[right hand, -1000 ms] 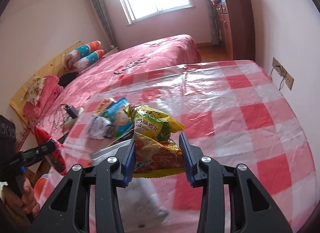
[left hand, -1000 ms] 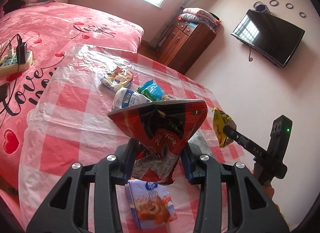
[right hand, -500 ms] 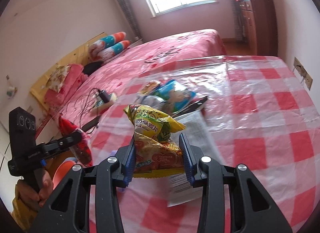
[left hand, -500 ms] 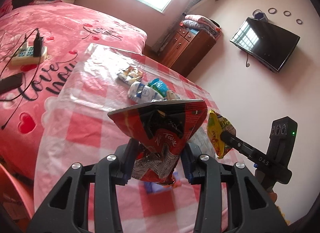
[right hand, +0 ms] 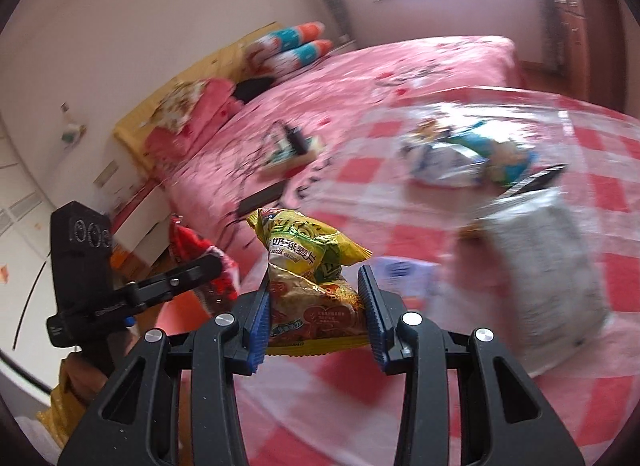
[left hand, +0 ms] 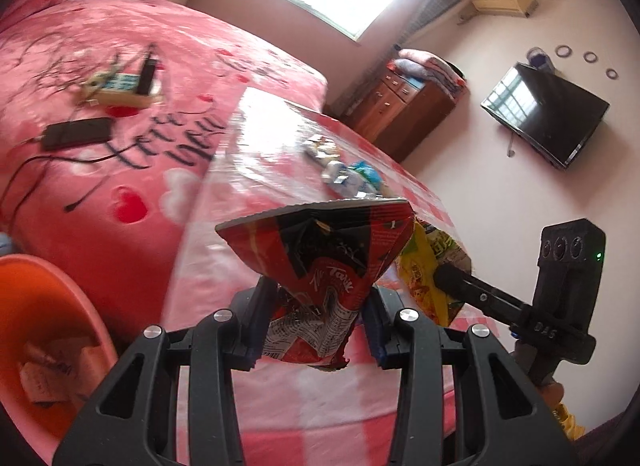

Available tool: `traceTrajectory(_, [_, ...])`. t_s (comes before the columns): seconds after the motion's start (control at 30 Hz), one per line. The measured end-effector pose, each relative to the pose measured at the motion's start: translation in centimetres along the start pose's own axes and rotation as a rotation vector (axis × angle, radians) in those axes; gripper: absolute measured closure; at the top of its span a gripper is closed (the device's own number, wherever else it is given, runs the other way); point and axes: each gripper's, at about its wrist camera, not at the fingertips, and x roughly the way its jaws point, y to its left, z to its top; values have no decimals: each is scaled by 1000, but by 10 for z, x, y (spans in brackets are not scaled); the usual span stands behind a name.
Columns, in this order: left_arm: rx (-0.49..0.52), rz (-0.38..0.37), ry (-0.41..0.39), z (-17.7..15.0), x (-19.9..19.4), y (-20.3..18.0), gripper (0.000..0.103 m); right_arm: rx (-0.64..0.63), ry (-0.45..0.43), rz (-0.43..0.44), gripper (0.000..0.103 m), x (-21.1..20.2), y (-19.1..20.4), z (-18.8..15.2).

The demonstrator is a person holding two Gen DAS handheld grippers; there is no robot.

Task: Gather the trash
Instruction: 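Lift both bags and carry them to the orange bucket, then open both tools over the orange bucket to drop the bags, then move both tools back toward the tissue pack and white paper bag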

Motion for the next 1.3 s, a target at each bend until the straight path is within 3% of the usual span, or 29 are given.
traceTrajectory(0.33, [-154, 149, -64, -26, -70, 92, 61, -125, 159, 157, 61, 76, 94, -2])
traceTrajectory(0.57, [-263, 240, -82, -45, -96, 146, 61, -221, 253, 208, 61, 127, 153, -16])
traceTrajectory(0.67, [-294, 293, -72, -55, -100, 166, 59, -253, 291, 205, 56, 147, 171, -23])
traceTrajectory(0.73, [-333, 354, -46, -62, -100, 182, 49, -231, 311, 214, 33, 155, 171, -26])
traceTrajectory(0.83, [-364, 425, -40, -72, -105, 196, 39, -219, 300, 194, 22, 151, 164, -28])
traceTrajectory(0.93, [-387, 443, -98, -76, -117, 204, 33, -217, 258, 143, 20, 140, 152, -25])
traceTrajectory(1.03, [-343, 491, -154, -71, -126, 200, 26, -211, 226, 99, 14, 132, 138, -23])
traceTrajectory(1.3, [-288, 502, -194, -59, -125, 177, 19, -186, 161, 32, 14, 103, 107, -29])
